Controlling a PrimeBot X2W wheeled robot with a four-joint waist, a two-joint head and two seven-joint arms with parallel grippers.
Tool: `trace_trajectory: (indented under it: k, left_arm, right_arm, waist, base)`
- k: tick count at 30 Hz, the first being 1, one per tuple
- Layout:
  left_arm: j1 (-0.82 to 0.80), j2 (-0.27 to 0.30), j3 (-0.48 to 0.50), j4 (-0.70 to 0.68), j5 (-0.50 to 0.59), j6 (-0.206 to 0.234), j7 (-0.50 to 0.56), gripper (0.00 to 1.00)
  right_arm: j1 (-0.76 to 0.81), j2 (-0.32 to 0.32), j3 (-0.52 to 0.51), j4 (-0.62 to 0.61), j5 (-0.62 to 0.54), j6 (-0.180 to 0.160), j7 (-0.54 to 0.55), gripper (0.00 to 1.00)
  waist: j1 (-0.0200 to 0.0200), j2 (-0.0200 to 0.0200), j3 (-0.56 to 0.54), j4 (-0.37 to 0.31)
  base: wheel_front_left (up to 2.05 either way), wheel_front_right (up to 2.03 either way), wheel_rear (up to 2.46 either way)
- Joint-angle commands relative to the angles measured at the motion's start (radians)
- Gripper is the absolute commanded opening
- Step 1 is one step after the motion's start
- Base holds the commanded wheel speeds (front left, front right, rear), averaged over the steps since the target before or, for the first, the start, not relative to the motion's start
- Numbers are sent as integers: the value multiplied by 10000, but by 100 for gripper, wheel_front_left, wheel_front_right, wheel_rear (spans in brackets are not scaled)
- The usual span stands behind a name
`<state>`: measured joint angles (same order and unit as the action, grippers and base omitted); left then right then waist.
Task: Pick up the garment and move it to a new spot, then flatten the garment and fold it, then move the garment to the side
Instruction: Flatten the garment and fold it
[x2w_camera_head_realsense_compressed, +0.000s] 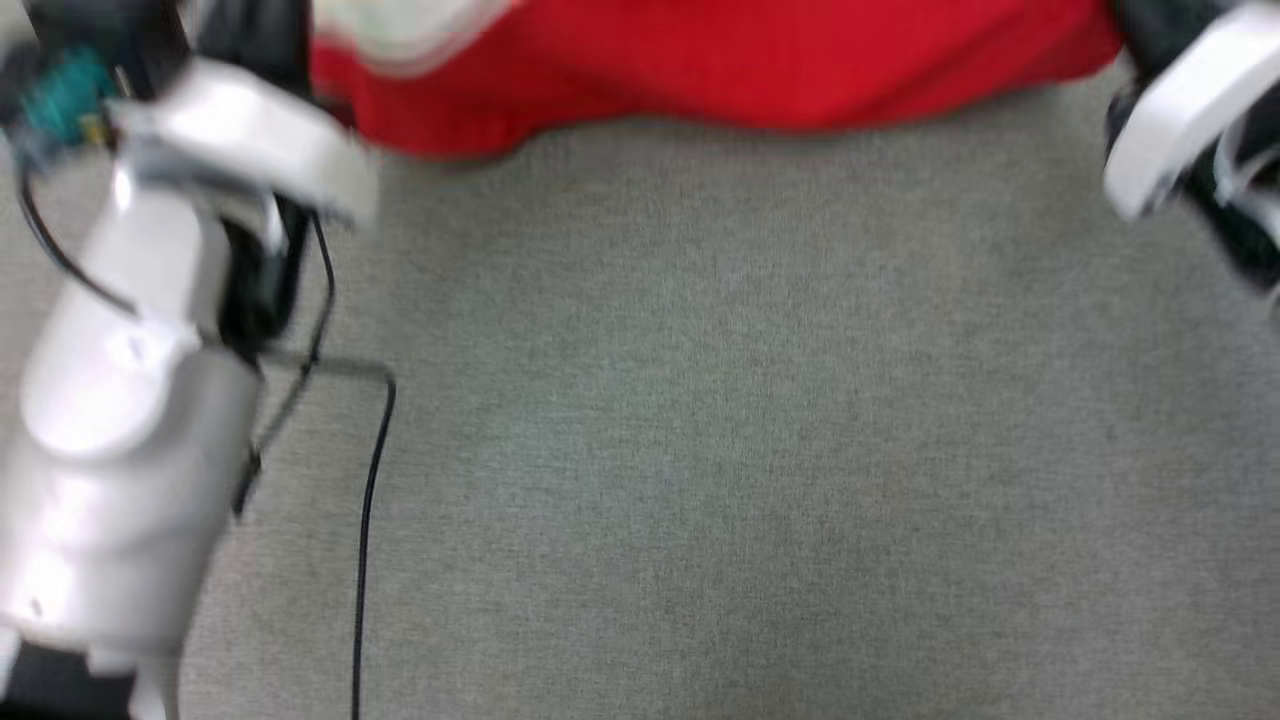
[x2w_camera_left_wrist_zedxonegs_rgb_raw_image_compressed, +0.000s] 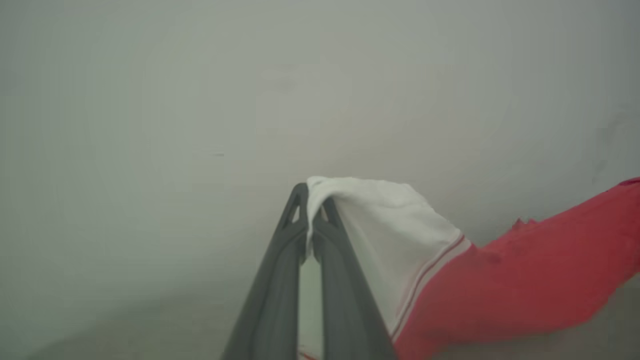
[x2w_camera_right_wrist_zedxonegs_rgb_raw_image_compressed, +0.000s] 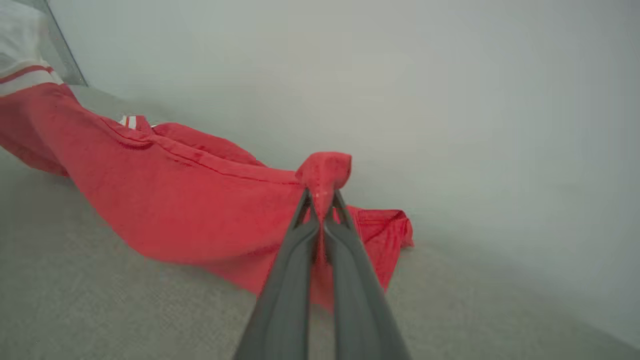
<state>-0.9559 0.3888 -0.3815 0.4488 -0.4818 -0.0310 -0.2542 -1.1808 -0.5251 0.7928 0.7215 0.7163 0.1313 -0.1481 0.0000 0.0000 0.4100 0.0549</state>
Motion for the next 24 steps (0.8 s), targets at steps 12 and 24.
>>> trace_trajectory:
  k: [12, 24]
  left_arm:
    - [5409, 391, -269, -2366, -776, 979, 479, 0]
    - [9714, 689, -463, -4257, -1648, 1925, 1128, 0]
  right_arm:
    - [3733, -842, 1032, -814, 1030, -12, -382, 0]
    - [6701, -1506, 1368, -1568, 1528, -12, -421, 0]
  waist:
    - [0, 0, -2314, 173]
    - [0, 0, -3848, 277]
  base:
    - [0, 0, 0]
    - [0, 0, 0]
